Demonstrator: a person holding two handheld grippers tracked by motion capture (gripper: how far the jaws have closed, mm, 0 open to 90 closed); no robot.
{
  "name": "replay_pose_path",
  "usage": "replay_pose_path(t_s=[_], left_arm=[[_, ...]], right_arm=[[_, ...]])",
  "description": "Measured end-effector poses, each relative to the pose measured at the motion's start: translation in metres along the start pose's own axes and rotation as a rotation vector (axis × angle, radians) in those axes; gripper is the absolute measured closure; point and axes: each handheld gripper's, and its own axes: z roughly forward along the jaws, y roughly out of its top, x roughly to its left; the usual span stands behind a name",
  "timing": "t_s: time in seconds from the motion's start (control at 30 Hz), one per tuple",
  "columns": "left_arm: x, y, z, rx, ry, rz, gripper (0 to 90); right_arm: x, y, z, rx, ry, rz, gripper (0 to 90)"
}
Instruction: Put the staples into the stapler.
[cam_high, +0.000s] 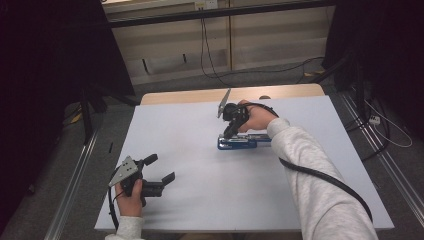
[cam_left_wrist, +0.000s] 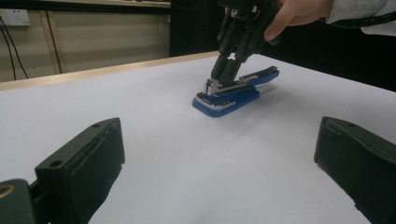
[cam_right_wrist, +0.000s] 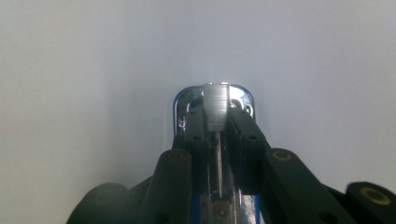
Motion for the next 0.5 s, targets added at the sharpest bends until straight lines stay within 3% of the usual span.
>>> replay_pose_path(t_s=[0.3, 0.33, 0.5], left_arm=[[0.0, 0.0, 0.0005, 0.001, 0.001, 0.0, 1.8], [-0.0001, 0.0, 0.0005, 0.001, 0.0, -0.001, 1.8], [0.0, 0.0, 0.0005, 0.001, 0.0, 0.0, 1.9]], right_arm=[[-0.001, 0.0009, 0.0, 0.005, 0.002, -0.003, 78.6], [-0.0016, 0.0008, 0.0011, 0.001, 0.002, -0.02, 78.6], [-0.0012, 0.0004, 0.001, 0.01, 0.002, -0.005, 78.6]])
